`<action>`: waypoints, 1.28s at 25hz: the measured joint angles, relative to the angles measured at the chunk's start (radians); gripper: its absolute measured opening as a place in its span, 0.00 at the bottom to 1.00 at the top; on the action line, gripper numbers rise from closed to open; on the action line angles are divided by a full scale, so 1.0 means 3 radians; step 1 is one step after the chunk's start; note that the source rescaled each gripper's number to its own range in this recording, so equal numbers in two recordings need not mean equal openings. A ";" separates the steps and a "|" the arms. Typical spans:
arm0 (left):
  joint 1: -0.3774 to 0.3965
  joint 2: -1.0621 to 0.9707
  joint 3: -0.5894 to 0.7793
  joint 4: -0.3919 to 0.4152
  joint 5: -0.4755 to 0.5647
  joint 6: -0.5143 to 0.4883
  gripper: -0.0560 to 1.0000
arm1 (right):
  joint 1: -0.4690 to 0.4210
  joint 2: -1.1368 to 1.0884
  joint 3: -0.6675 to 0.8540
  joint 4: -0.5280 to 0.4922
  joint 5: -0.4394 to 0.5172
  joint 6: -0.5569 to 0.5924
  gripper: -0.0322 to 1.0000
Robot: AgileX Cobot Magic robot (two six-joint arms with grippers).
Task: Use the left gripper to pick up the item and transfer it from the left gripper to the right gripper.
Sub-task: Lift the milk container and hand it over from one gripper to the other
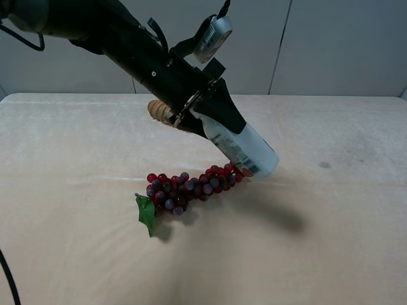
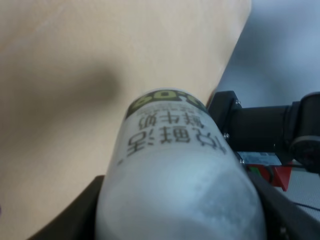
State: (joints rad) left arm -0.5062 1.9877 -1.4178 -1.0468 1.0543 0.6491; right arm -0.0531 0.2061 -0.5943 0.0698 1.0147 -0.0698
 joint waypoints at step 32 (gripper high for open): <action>0.0000 0.0000 0.0000 -0.0094 0.0009 0.0078 0.08 | 0.2142 0.3392 -0.0452 0.0722 -0.1924 -0.1554 1.00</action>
State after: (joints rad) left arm -0.5062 1.9877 -1.4178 -1.0752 1.0569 0.6726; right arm 0.5896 1.2237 -0.7299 0.2864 0.4375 -0.5360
